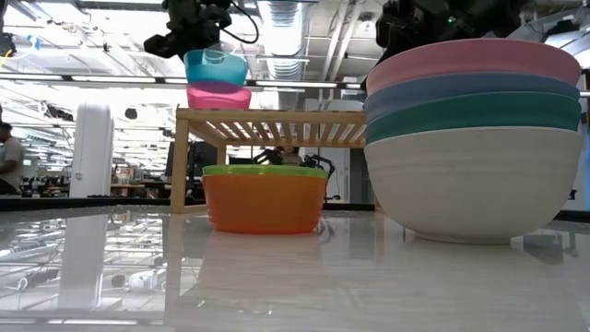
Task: Place and stack bowls onto a shelf
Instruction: Stack the blue bowl on top of the pink bowl on the shelf
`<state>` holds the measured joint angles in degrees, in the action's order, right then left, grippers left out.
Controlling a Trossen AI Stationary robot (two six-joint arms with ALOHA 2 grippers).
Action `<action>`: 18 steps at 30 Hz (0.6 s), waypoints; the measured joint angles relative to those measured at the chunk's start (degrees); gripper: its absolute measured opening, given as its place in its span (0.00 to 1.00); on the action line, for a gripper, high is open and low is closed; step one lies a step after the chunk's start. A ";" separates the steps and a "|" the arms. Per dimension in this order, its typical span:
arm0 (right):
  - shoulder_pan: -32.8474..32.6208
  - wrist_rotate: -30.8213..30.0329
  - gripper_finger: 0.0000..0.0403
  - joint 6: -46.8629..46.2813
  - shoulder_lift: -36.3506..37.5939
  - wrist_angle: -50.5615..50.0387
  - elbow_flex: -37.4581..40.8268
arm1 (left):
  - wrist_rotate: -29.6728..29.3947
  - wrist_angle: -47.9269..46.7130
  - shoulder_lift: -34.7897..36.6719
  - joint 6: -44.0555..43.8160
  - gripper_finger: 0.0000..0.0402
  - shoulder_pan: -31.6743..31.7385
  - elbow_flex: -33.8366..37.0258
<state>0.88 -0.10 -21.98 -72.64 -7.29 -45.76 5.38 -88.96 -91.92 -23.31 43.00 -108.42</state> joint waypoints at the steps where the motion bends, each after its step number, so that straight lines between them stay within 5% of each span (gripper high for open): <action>1: 0.11 0.00 0.58 0.00 0.00 0.00 0.00 | -0.06 0.01 -0.09 0.06 0.00 0.00 0.00; 18: 0.35 0.04 0.58 0.00 0.00 -0.02 0.00 | -0.55 1.12 -2.66 0.32 0.00 -1.49 0.00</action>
<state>1.23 -0.06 -21.98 -72.64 -7.31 -45.76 4.83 -87.84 -94.58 -22.99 41.52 -108.42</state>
